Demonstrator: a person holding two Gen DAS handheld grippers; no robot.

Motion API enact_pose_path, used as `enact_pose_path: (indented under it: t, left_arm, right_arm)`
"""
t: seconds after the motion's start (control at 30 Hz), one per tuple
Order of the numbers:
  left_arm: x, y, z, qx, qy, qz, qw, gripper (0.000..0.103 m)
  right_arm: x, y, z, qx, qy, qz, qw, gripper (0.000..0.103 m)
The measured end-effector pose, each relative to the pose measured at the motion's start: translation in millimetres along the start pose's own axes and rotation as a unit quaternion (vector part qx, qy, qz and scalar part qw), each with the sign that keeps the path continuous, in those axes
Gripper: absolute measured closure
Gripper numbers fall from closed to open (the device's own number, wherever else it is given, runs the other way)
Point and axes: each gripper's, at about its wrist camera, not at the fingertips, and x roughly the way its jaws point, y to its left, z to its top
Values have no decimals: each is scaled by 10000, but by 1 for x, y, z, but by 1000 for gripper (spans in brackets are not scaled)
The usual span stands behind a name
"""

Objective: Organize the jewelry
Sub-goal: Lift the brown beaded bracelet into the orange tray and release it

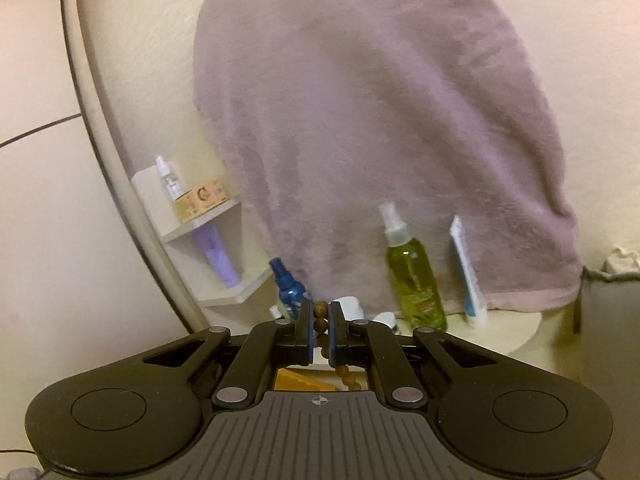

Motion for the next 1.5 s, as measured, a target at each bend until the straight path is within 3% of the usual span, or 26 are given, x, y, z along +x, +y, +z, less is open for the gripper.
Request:
enact_pose_path:
  t: [0.27, 0.43, 0.63, 0.93, 1.5]
  left_arm:
    - [1, 1, 2, 1, -14, -62, 10000, 89]
    - [-1, 1, 3, -6, -37, -61, 10000, 89]
    - [-2, 2, 3, 13, 6, -84, 10000, 89]
    - [1, 4, 5, -11, 38, -120, 9999, 89]
    - [3, 3, 5, -13, 55, -111, 9999, 89]
  right_arm:
    - [36, 39, 7, -116, 145, 738, 9971, 96]
    - [78, 71, 1, -145, 294, 1353, 9903, 96]
    - [130, 97, -18, -74, 702, 1748, 9821, 96]
    - [184, 99, -63, -28, 1464, 1636, 9756, 96]
    - [230, 79, -119, 84, 2297, 1063, 9674, 96]
